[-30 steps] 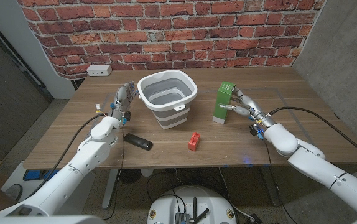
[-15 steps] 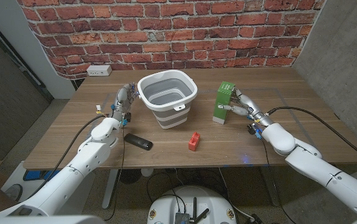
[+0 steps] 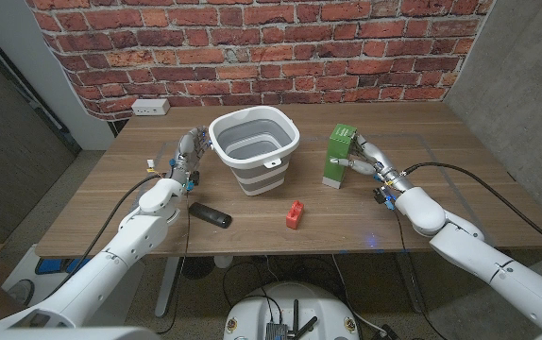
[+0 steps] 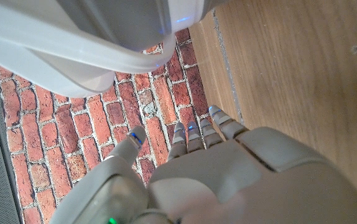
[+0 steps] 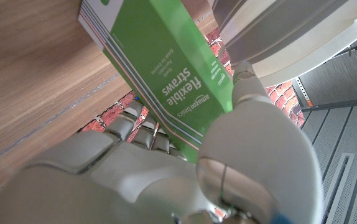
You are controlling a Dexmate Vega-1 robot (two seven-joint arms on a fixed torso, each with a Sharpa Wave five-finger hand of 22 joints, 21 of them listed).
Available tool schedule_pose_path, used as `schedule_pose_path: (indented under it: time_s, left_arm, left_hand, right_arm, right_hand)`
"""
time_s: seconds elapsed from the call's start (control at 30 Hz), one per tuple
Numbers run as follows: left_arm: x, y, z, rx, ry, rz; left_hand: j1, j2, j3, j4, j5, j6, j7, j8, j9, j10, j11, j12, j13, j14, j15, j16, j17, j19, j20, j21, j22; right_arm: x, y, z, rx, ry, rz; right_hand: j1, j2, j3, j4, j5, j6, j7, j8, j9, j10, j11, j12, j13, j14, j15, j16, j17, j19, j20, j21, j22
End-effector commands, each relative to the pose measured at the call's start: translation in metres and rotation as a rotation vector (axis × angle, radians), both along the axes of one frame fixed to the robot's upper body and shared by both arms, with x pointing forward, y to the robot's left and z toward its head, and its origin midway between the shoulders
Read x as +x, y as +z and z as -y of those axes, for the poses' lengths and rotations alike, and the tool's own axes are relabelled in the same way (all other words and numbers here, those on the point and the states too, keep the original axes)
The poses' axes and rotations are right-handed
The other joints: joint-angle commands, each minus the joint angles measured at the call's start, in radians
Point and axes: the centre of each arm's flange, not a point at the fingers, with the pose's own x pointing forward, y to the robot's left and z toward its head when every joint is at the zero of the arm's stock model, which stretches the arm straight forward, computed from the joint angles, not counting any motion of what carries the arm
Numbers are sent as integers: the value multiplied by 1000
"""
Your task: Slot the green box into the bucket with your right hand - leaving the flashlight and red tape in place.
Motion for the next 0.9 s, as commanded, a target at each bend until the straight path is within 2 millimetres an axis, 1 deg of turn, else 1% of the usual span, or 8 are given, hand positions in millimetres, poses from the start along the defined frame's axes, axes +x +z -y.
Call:
schedule_pose_path:
  time_s: [0.03, 0.07, 0.17, 0.33, 0.4, 0.47, 0.73, 0.9]
  left_arm:
    - [2, -2, 0, 2, -5, -13]
    - [2, -2, 0, 0, -11, -9]
    - [2, -2, 1, 2, -13, -12]
    - [4, -2, 2, 3, -16, -12]
    - [4, -2, 2, 3, -18, -12]
    - [4, -2, 3, 3, -18, -13]
    - [5, -3, 4, 5, -24, -17]
    - [4, -4, 5, 4, -23, -19]
  left_hand:
    - [-9, 67, 9, 2, 1, 7, 3, 5, 3, 11, 3, 3, 2, 7, -1, -3, 2, 6, -20, 6, 6]
    - [-9, 66, 9, 2, 1, 7, 3, 5, 3, 11, 4, 3, 2, 7, -2, -3, 2, 6, -19, 6, 6]
    - [-10, 66, 10, 2, 1, 7, 2, 4, 3, 13, 5, 4, 2, 7, -2, -3, 2, 5, -18, 6, 6]
    - [-11, 66, 11, 2, 1, 6, 3, 4, 3, 13, 7, 3, 2, 8, -2, -3, 2, 6, -18, 6, 6]
    - [-11, 66, 11, 2, 1, 6, 3, 4, 3, 13, 7, 3, 2, 8, -2, -3, 2, 6, -18, 6, 6]
    - [-12, 66, 12, 2, 1, 7, 3, 4, 3, 13, 7, 3, 2, 8, -2, -3, 2, 6, -17, 6, 6]
    - [-13, 65, 13, 1, 1, 8, 3, 4, 3, 14, 9, 3, 3, 9, 0, -3, 2, 6, -14, 6, 6]
    - [-13, 65, 14, 1, 0, 9, 3, 4, 3, 16, 10, 3, 3, 9, 1, -3, 1, 6, -13, 6, 6]
  right_arm:
    - [0, -1, -1, 23, 12, 10]
    - [0, -1, -1, 26, 6, 13]
    - [-1, -1, -1, 30, 5, 16]
    - [-2, -2, 1, 58, -4, 29]
    - [-3, -2, 2, 67, -7, 37]
    - [-4, -2, 2, 76, -5, 44]
    - [-7, -1, 4, 119, -6, 66]
    - [-11, 2, 6, 133, -6, 78]
  right_hand:
    - [21, 4, 11, 1, -5, 46, 28, 23, 11, 45, -9, 26, 17, 39, -11, 21, 11, 29, -12, -2, 3]
    - [25, 4, 12, 0, -7, 74, 19, 36, 13, 54, -12, 31, 22, 48, -16, 25, 13, 37, -17, -2, 3]
    - [35, 5, 14, -1, -10, 102, 22, 51, 21, 92, -17, 55, 36, 73, -27, 36, 19, 64, -23, 0, 2]
    - [46, 7, 16, -2, -11, 127, 21, 65, 28, 122, -24, 72, 47, 105, -39, 50, 24, 92, -31, 3, 2]
    - [53, 10, 18, -2, -13, 144, 3, 75, 31, 135, -21, 79, 53, 123, -46, 59, 28, 107, -36, 4, 2]
    - [56, 11, 18, -2, -14, 156, -3, 83, 33, 157, -25, 88, 58, 133, -47, 65, 32, 115, -39, 3, 2]
    - [72, 16, 21, -3, -18, 199, 5, 110, 40, 198, -26, 106, 72, 181, -60, 92, 46, 159, -48, 9, 3]
    - [76, 17, 21, -2, -19, 212, 5, 119, 42, 211, -25, 111, 78, 200, -65, 104, 52, 169, -46, 7, 3]
